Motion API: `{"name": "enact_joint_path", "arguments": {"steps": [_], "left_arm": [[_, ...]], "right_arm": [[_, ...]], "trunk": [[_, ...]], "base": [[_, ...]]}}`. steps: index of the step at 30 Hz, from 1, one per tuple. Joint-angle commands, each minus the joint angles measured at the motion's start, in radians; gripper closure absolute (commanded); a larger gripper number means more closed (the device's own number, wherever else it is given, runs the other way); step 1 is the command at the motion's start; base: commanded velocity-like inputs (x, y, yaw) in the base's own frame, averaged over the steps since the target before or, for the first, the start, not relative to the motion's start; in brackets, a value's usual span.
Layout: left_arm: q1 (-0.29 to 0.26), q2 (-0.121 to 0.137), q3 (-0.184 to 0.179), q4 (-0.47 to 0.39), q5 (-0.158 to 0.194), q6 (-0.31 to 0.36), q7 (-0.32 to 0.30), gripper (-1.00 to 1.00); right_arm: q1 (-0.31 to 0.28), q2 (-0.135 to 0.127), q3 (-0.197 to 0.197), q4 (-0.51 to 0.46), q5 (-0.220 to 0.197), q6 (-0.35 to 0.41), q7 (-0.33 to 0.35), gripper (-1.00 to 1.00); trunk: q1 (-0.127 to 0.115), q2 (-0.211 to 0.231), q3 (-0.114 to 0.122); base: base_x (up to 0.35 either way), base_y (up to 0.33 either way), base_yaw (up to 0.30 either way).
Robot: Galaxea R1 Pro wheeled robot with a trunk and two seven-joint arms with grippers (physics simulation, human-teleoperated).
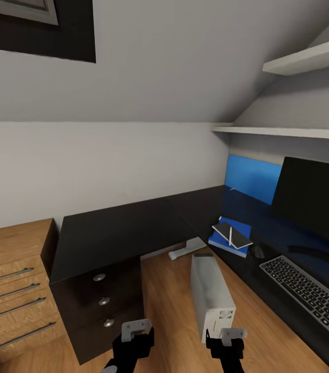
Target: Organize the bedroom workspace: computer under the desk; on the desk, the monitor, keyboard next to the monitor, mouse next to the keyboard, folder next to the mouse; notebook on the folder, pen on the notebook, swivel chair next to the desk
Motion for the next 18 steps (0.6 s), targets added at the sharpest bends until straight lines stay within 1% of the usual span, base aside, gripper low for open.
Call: {"name": "enact_joint_path", "arguments": {"steps": [1, 3, 4, 7, 8, 10, 11, 13, 15, 18], "left_arm": [[0.0, 0.0, -0.002, -0.024, 0.009, 0.021, 0.016, -1.0], [0.002, 0.0, -0.001, -0.056, 0.014, 0.048, 0.028, -1.0], [0.003, 0.0, 0.0, -0.077, 0.023, 0.065, 0.035, -1.0], [0.004, -0.002, 0.006, -0.111, 0.048, 0.08, 0.044, -1.0], [0.004, -0.002, 0.018, -0.146, 0.068, 0.086, 0.047, -1.0], [0.005, -0.003, 0.038, -0.194, 0.095, 0.091, 0.051, -1.0], [0.005, -0.003, 0.043, -0.205, 0.101, 0.093, 0.052, -1.0], [0.005, -0.002, 0.051, -0.221, 0.119, 0.096, 0.054, -1.0], [0.005, 0.0, 0.054, -0.218, 0.129, 0.098, 0.055, -1.0], [0.006, 0.003, 0.057, -0.177, 0.142, 0.101, 0.056, -1.0]], "right_arm": [[-0.001, 0.0, 0.009, 0.0, -0.003, -0.001, -0.007, -1.0], [-0.001, 0.0, 0.009, 0.0, -0.003, -0.002, -0.007, -1.0], [-0.001, 0.0, 0.009, 0.0, -0.003, -0.007, -0.007, -1.0], [-0.001, 0.0, 0.009, 0.0, -0.004, -0.024, -0.007, -1.0], [-0.001, -0.001, 0.009, 0.001, -0.008, -0.039, -0.007, -1.0], [0.0, 0.0, 0.01, 0.001, -0.023, -0.058, -0.008, -1.0], [0.0, 0.0, 0.01, 0.001, -0.03, -0.062, -0.008, -1.0], [0.001, 0.0, 0.01, 0.001, -0.052, -0.07, -0.007, -1.0], [0.001, 0.001, 0.01, 0.0, -0.064, -0.074, -0.007, -1.0], [0.001, 0.002, 0.011, 0.0, -0.079, -0.079, -0.007, -1.0]], "trunk": [[0.004, -0.008, -0.004], [0.012, -0.022, -0.011], [0.015, -0.029, -0.014], [0.027, -0.05, -0.023], [0.031, -0.057, -0.026], [0.038, -0.071, -0.033], [0.042, -0.078, -0.036], [0.05, -0.092, -0.042], [0.058, -0.106, -0.048], [0.069, -0.127, -0.058]], "base": [[0.0, 0.0, 0.0], [0.0, 0.0, 0.0], [0.0, 0.0, 0.0], [0.0, 0.0, 0.0], [0.0, 0.0, 0.0], [0.0, 0.0, 0.0], [0.0, 0.0, 0.0], [0.0, 0.0, 0.0], [0.0, 0.0, 0.0], [0.0, 0.0, 0.0]]}}
